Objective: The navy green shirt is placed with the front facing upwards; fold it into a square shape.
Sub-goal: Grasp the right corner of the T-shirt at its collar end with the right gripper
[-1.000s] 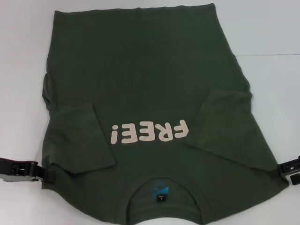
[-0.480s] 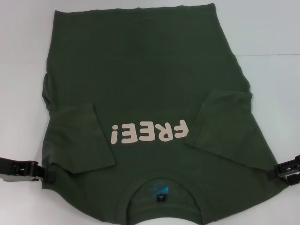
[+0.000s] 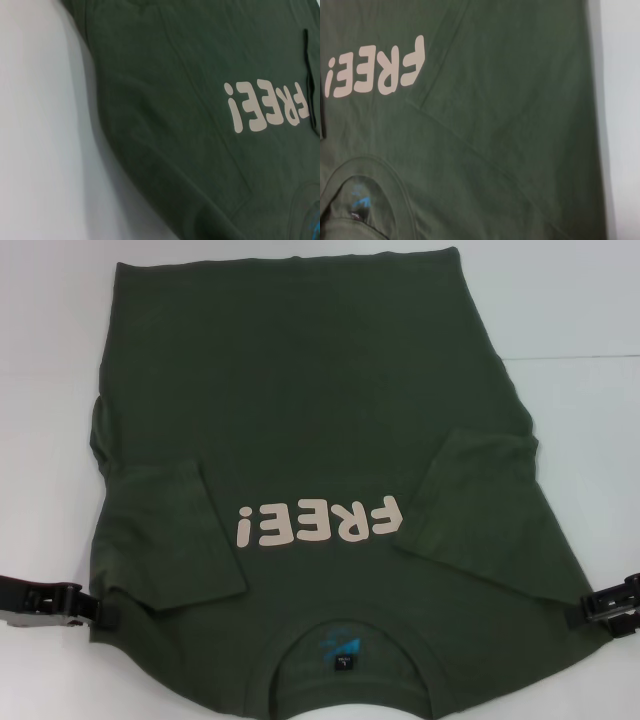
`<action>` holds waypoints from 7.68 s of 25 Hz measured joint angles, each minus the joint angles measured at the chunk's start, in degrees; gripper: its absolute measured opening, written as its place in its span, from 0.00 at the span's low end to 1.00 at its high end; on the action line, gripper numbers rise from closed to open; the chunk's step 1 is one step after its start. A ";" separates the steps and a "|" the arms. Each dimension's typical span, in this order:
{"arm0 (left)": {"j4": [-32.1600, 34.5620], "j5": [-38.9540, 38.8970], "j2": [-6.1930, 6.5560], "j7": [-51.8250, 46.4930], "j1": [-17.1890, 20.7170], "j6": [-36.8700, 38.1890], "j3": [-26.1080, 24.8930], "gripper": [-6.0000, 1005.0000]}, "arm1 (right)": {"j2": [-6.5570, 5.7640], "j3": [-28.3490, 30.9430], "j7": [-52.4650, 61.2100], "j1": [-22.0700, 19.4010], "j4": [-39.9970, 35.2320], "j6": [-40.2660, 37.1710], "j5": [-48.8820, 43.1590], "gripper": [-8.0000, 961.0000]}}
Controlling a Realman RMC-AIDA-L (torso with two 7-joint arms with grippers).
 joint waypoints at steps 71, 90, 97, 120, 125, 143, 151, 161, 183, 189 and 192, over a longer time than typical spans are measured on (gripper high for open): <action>-0.09 -0.08 0.00 -0.04 -0.10 0.00 0.00 0.04 | -1.49 3.60 0.14 2.12 2.92 -1.44 -3.96 0.93; 0.01 -0.08 0.00 -0.10 -0.12 0.11 0.00 0.04 | -1.13 3.60 -0.26 2.03 2.93 -0.84 -3.96 0.90; 0.00 -0.08 0.00 -0.14 -0.12 0.11 0.05 0.04 | -1.16 3.60 -0.29 1.94 3.18 -0.53 -3.96 0.90; 0.09 -0.08 0.00 -0.02 -0.12 0.27 0.00 0.04 | -0.51 3.61 -0.53 2.32 3.45 -0.02 -3.84 0.87; 0.09 -0.08 0.00 0.00 -0.12 0.21 0.00 0.04 | -0.46 4.01 -0.53 2.32 3.46 -0.02 -3.59 0.86; 0.16 -0.09 0.00 0.00 -0.12 0.11 0.00 0.04 | 0.70 4.23 -0.53 2.59 3.70 0.93 -0.65 0.84; 0.23 -0.18 0.00 0.00 -0.12 0.28 0.00 0.04 | 1.23 3.74 -0.67 3.35 4.86 1.95 -0.28 0.83; 0.29 -0.18 0.00 0.00 -0.12 0.19 0.00 0.04 | 1.38 4.13 -0.70 3.73 5.26 1.95 -0.26 0.82; 0.26 -0.17 0.00 0.00 -0.12 0.08 0.00 0.04 | 1.85 3.47 0.56 4.77 5.24 3.21 -1.56 0.70; 0.26 -0.17 0.00 0.00 -0.24 0.08 0.00 0.04 | 1.76 2.89 1.15 4.95 5.19 3.30 -1.59 0.47; 0.26 -0.17 0.00 0.00 -0.26 0.08 0.00 0.04 | 1.76 2.36 1.32 4.96 5.02 3.35 -1.59 0.41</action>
